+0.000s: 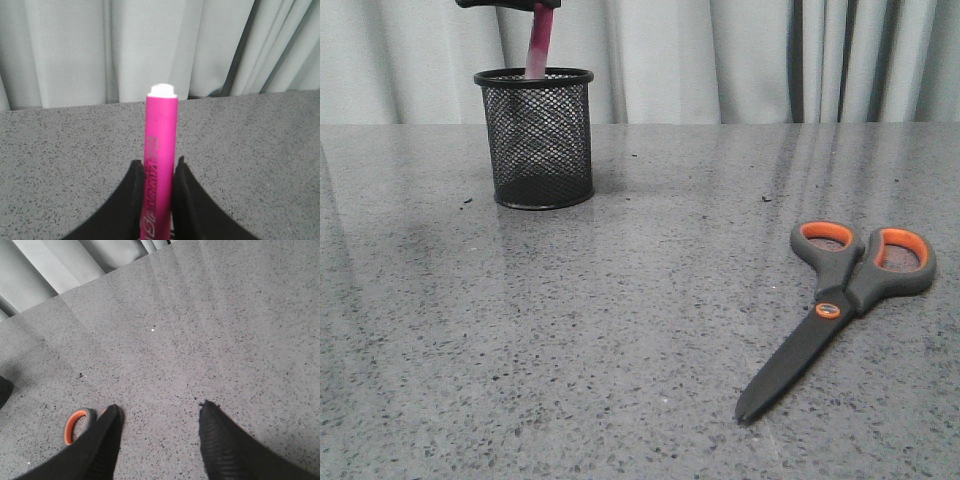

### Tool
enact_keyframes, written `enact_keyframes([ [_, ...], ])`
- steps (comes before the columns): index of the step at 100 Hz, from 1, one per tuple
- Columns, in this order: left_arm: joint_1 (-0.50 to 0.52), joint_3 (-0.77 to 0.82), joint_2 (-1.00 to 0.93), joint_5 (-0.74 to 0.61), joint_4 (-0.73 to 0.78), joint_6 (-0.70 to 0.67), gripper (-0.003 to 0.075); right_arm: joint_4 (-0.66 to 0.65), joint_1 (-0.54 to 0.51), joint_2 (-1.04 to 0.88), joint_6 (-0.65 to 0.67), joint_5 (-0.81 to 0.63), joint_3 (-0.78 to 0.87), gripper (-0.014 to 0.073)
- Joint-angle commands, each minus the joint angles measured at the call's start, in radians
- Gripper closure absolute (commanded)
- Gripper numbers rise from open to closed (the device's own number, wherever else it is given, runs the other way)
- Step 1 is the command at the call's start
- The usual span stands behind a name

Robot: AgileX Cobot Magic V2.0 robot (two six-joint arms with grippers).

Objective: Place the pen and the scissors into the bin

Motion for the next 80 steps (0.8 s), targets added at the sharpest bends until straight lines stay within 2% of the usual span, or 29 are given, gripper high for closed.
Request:
enact_keyframes([
  [1,0.002,-0.026,-0.037,-0.068,0.007,0.001,0.0585,-0.007,-0.005,0.016,-0.014,-0.064,-0.037,0.0267],
  [10,0.008,-0.026,-0.037,-0.068,0.009,0.001,0.0376,-0.007,-0.005,0.016,-0.014,-0.07,-0.037,0.0267],
  [15,0.01,-0.026,-0.037,-0.068,0.009,0.001,0.0285,-0.007,-0.005,0.016,-0.021,-0.078,-0.037,0.0267],
  [22,0.01,-0.026,-0.054,-0.068,0.009,0.001,0.0225,-0.007,-0.005,0.016,-0.044,-0.1,-0.039,0.0267],
  [34,0.01,-0.026,-0.133,-0.066,0.009,0.001,0.0232,0.035,-0.005,0.019,-0.079,-0.101,-0.092,0.0267],
  [48,0.008,-0.026,-0.279,-0.024,0.013,0.001,0.0274,0.214,-0.005,0.094,-0.288,-0.063,-0.222,0.0267],
  [63,0.008,-0.026,-0.423,0.058,0.013,0.001,0.0281,0.362,-0.005,0.284,-0.481,0.095,-0.394,0.0267],
  [80,0.008,-0.026,-0.547,0.161,0.013,0.001,0.0281,0.397,0.041,0.499,-0.503,0.252,-0.528,0.0267],
])
